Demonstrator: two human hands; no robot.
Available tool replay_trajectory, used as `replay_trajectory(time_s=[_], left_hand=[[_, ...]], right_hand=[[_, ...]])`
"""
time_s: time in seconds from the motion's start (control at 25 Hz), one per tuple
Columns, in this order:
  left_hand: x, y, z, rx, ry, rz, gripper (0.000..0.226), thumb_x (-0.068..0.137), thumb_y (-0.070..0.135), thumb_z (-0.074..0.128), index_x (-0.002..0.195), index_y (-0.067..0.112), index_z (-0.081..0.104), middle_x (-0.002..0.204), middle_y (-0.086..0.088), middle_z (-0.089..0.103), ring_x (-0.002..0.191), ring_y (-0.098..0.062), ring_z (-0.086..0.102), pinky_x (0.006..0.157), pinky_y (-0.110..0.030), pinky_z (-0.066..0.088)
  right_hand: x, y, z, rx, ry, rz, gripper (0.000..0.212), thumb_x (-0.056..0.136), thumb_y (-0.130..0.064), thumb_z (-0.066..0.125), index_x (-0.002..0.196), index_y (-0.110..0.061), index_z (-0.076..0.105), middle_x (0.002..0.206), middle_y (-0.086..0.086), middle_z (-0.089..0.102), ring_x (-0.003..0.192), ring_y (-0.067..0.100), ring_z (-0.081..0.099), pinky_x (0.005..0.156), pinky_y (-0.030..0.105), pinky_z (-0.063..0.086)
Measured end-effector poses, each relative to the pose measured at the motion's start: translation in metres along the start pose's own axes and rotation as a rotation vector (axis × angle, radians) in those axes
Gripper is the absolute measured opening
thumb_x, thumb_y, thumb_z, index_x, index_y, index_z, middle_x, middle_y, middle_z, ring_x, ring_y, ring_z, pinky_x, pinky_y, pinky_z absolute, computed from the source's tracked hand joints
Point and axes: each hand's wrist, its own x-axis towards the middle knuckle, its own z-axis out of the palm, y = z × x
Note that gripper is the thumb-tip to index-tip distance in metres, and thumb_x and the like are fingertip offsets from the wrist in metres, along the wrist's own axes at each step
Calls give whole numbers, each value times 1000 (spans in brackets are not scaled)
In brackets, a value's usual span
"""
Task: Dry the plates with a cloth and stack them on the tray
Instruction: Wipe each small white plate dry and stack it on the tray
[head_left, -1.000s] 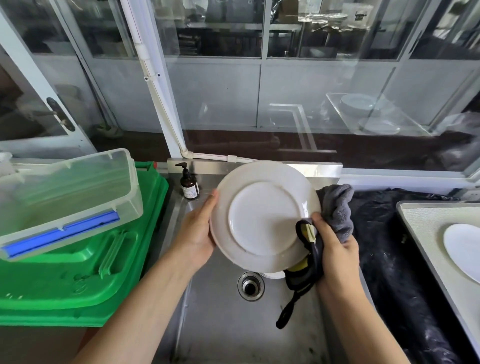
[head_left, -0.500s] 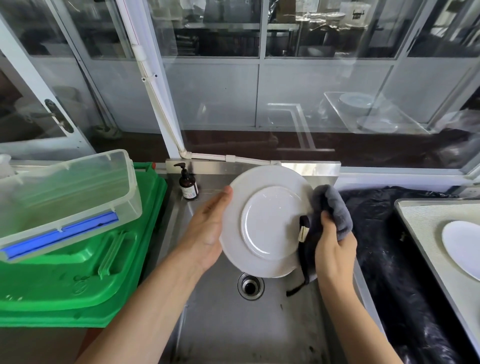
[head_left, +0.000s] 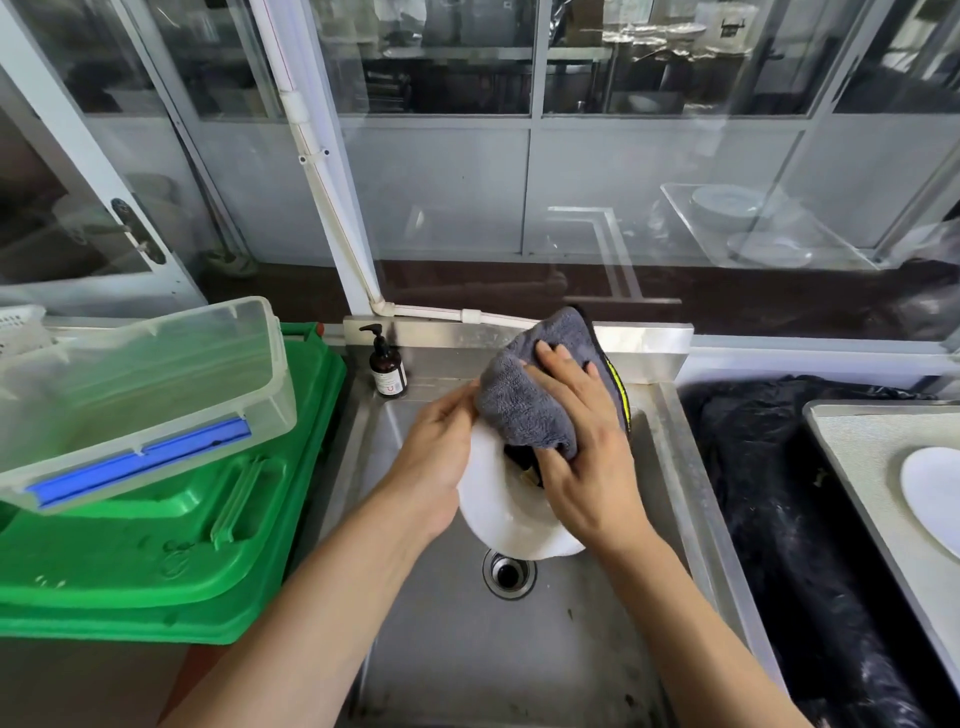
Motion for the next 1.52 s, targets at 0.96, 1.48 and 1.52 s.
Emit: replay_trajectory(time_s=[0.96, 1.48, 1.52], left_hand=[[14, 28, -16, -70, 58, -144, 38, 100, 36, 58, 130, 13, 64, 122, -11, 72, 114, -31, 68, 90, -47, 56], [12, 13, -10, -88, 107, -70, 38, 99, 31, 60, 130, 10, 63, 124, -18, 70, 115, -37, 66, 102, -56, 51], [12, 10, -9, -79, 98, -55, 39, 99, 32, 60, 130, 9, 63, 125, -17, 69, 118, -37, 64, 104, -57, 49]], right_hand=[[-88, 5, 15, 266, 331, 405, 85, 76, 11, 39, 145, -35, 55, 157, -9, 47, 149, 13, 38, 122, 38, 30], [-34, -8, -7, -134, -21, 266, 71, 95, -77, 34, 156, -41, 36, 172, -7, 7, 158, 10, 1, 126, 56, -1], [-35, -10, -4, -125, 18, 335, 76, 92, -78, 41, 158, -43, 30, 172, -5, 4, 158, 9, -3, 127, 52, -3]])
